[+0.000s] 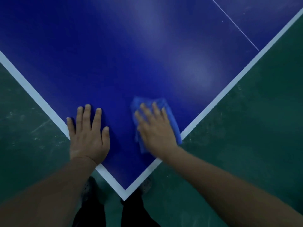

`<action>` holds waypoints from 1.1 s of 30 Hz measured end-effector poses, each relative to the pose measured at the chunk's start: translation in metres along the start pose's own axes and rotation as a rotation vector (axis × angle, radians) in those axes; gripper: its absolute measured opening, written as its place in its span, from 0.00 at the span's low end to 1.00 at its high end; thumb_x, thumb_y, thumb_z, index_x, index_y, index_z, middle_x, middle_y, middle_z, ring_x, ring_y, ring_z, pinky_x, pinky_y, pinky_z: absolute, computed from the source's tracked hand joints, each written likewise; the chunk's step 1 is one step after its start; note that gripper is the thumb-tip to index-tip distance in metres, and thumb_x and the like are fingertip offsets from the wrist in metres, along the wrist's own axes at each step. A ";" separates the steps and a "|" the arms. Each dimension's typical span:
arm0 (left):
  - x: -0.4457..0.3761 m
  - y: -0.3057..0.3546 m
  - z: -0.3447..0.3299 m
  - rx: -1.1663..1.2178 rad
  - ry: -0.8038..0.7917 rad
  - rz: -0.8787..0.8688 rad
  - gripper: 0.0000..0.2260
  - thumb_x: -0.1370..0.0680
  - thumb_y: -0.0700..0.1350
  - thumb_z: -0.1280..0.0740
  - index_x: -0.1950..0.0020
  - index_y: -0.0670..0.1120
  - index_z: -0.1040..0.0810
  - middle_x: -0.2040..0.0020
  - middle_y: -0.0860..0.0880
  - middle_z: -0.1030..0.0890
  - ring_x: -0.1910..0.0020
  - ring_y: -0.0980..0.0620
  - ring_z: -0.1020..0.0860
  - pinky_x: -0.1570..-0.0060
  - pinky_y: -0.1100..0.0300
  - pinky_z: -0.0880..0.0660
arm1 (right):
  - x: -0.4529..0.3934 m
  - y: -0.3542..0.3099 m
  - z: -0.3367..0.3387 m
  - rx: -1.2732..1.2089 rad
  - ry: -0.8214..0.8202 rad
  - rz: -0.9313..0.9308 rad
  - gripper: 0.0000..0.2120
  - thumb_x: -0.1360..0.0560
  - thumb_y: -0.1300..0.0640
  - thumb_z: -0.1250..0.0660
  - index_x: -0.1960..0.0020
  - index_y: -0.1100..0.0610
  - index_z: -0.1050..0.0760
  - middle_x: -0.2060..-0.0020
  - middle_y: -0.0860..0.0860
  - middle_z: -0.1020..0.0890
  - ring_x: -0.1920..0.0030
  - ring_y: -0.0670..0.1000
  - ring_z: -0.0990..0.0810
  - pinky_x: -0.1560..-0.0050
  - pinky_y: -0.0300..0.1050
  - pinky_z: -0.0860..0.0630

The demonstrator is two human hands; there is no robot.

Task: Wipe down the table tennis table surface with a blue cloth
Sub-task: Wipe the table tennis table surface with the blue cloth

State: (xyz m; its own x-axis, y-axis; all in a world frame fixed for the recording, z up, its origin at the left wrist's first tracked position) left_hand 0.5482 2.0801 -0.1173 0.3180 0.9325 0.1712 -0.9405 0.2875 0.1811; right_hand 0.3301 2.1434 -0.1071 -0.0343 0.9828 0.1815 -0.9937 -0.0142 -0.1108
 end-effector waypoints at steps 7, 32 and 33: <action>0.000 0.001 0.001 -0.002 -0.006 0.006 0.31 0.19 0.57 0.55 0.18 0.45 0.46 0.18 0.42 0.50 0.19 0.45 0.57 0.22 0.40 0.61 | -0.021 0.172 0.029 0.055 0.153 -0.256 0.21 0.18 0.56 0.45 0.29 0.63 0.28 0.28 0.63 0.29 0.28 0.69 0.33 0.30 0.71 0.38; 0.000 0.003 0.002 -0.018 0.004 0.004 0.31 0.19 0.58 0.58 0.18 0.48 0.49 0.17 0.44 0.52 0.19 0.46 0.59 0.22 0.41 0.62 | -0.041 0.103 0.027 0.012 0.167 -0.394 0.26 0.15 0.47 0.53 0.20 0.53 0.42 0.20 0.55 0.42 0.21 0.64 0.46 0.23 0.63 0.49; 0.000 0.003 0.002 -0.018 0.006 0.007 0.31 0.19 0.58 0.59 0.18 0.48 0.50 0.17 0.44 0.52 0.19 0.47 0.59 0.22 0.41 0.62 | -0.026 0.084 0.019 0.022 0.124 -0.231 0.26 0.16 0.47 0.54 0.20 0.53 0.41 0.20 0.54 0.41 0.21 0.63 0.46 0.23 0.62 0.49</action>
State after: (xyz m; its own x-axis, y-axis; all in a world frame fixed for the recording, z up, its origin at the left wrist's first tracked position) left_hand 0.5460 2.0801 -0.1146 0.3104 0.9358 0.1668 -0.9449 0.2845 0.1623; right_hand 0.2454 2.1128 -0.1028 0.2061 0.9754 0.0787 -0.9757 0.2109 -0.0592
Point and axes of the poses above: each hand's wrist, its own x-axis away from the middle knuckle, its own z-axis out of the back of the hand, y = z × x, the point moved 2 cm from there along -x, towards the middle knuckle
